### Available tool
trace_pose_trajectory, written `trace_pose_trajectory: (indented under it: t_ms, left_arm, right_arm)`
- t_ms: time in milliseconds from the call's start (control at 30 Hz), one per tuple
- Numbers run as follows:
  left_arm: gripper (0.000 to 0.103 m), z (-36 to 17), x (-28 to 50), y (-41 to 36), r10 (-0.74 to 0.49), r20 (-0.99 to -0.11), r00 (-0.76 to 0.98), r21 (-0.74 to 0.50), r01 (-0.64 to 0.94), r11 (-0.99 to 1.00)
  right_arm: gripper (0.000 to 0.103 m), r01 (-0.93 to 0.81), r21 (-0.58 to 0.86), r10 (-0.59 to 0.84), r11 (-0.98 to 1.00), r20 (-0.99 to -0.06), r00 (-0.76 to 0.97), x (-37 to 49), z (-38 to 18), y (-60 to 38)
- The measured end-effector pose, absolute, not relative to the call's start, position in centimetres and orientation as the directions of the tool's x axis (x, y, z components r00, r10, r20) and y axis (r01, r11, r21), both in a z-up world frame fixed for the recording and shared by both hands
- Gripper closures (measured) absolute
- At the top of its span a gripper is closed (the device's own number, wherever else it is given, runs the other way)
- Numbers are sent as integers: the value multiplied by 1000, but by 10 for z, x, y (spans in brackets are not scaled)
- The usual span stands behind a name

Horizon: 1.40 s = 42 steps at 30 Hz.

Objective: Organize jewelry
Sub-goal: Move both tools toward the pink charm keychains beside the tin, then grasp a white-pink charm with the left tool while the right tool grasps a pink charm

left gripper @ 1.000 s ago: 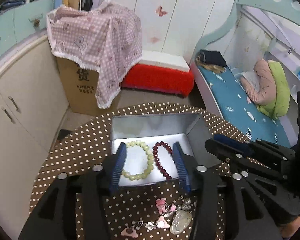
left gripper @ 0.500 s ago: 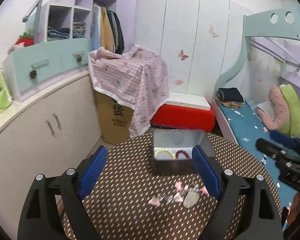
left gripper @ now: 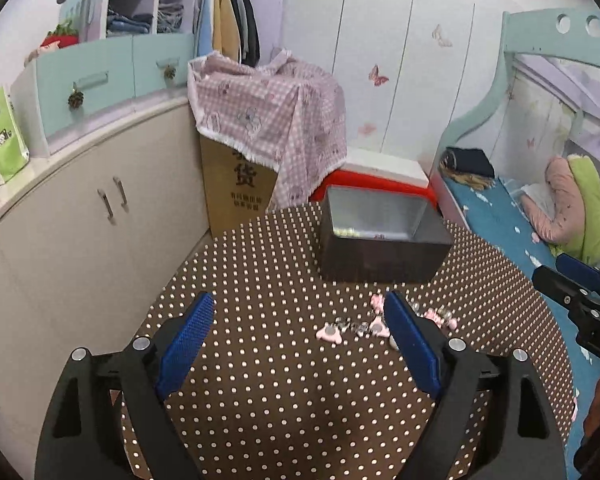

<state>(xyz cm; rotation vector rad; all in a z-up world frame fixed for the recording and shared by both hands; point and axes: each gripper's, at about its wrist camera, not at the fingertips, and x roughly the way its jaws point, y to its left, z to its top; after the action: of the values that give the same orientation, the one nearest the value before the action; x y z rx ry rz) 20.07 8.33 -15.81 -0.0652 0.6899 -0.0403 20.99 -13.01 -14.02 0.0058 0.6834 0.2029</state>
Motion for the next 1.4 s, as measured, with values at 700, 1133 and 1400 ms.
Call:
trace_pose_trajectory:
  t_ms: [700,1133,1400]
  left_arm:
    - [27,-235,247,66,-83,-768,635,2,132,991]
    - [81,-242,266,54,-137,-788,601,16,243,970]
    - [81,-238,258,62,-150,-781,607,-12,226,974]
  right_arm:
    - [39,-191,75,181,979,-755,630,258,-225,-122]
    - [39,-242,74,210,967,-771,601,265,-237,-110]
    - [45,-270,51,207,962,-779,592,268,-241,-102]
